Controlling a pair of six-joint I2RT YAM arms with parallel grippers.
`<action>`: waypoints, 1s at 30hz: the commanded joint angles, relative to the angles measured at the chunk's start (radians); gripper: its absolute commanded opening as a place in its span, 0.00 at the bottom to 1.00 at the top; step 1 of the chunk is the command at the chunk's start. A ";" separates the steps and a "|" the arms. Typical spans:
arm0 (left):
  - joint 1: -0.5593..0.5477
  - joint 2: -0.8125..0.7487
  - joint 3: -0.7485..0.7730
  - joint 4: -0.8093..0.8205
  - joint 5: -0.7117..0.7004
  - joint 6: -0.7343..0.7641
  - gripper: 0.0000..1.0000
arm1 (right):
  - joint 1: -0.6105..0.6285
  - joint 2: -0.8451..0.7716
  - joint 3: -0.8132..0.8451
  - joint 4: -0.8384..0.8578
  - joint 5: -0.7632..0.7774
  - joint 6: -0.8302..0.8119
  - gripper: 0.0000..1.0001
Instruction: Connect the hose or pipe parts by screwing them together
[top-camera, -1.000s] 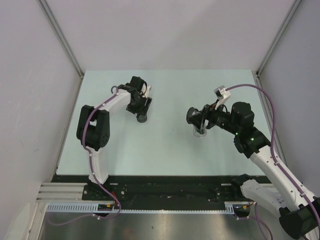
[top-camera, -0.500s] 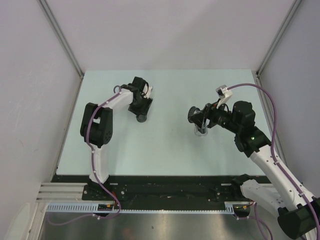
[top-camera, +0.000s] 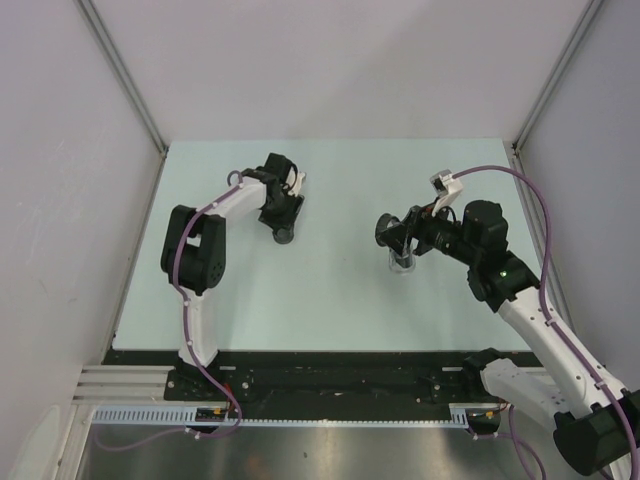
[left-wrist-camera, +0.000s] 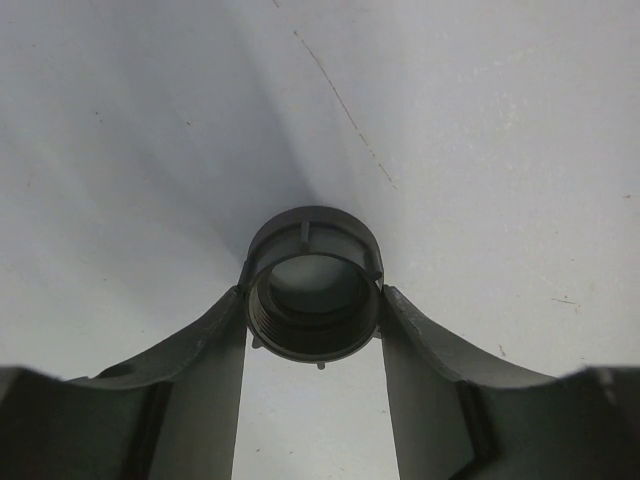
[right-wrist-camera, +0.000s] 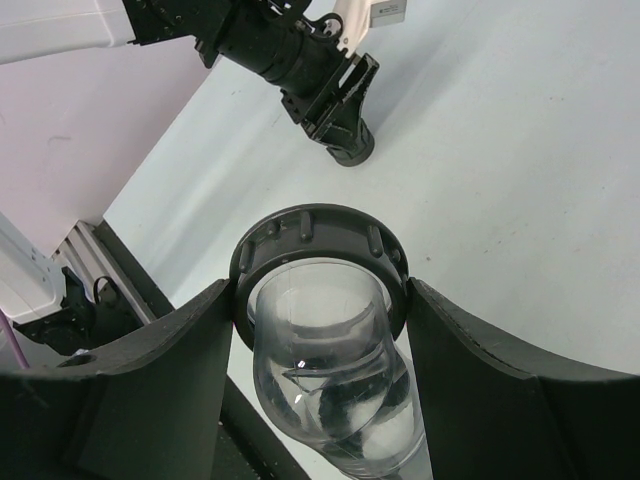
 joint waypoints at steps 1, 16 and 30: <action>-0.006 -0.048 0.011 0.003 0.078 -0.019 0.19 | -0.005 -0.002 0.002 0.025 -0.021 -0.007 0.49; 0.011 -0.528 -0.161 0.123 0.778 -0.379 0.00 | 0.043 0.028 -0.085 0.407 -0.130 -0.252 0.52; 0.020 -0.927 -0.422 0.493 0.987 -0.804 0.00 | 0.211 0.177 -0.145 1.039 -0.324 -0.160 0.51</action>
